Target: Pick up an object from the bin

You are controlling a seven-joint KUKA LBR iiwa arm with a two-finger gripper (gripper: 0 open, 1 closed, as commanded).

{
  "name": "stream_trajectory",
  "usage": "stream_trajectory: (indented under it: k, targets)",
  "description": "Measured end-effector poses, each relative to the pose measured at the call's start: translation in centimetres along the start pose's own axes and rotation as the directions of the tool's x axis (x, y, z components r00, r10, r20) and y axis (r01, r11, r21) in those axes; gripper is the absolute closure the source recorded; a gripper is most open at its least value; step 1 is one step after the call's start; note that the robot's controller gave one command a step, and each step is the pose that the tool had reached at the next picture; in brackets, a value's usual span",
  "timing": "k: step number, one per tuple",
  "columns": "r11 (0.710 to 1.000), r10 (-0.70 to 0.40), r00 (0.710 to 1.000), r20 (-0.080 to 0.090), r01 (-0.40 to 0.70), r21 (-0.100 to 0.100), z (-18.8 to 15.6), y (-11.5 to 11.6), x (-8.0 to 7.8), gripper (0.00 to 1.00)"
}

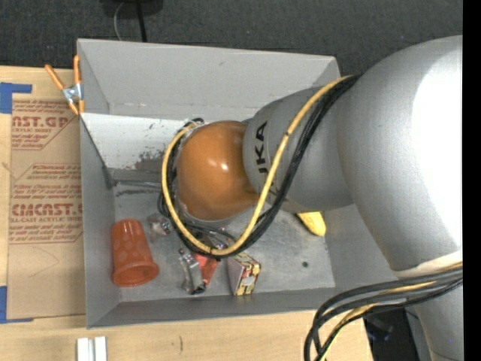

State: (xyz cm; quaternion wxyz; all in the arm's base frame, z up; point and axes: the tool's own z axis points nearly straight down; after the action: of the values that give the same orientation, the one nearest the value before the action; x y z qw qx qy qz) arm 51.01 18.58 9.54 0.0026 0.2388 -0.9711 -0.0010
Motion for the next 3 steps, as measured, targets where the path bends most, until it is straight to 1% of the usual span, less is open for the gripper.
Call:
stream_trajectory:
  k: [1, 2, 3]
  targets:
    - [0.977, -0.215, 0.977, 0.010, 0.214, 0.006, -1.2, 0.4, -0.3, 0.00]
    - [0.841, -0.541, 0.841, 0.004, 0.541, 0.002, 1.5, -4.0, 1.4, 0.00]
    - [0.847, -0.532, 0.847, 0.009, 0.532, 0.009, 2.4, -6.6, 1.4, 1.00]
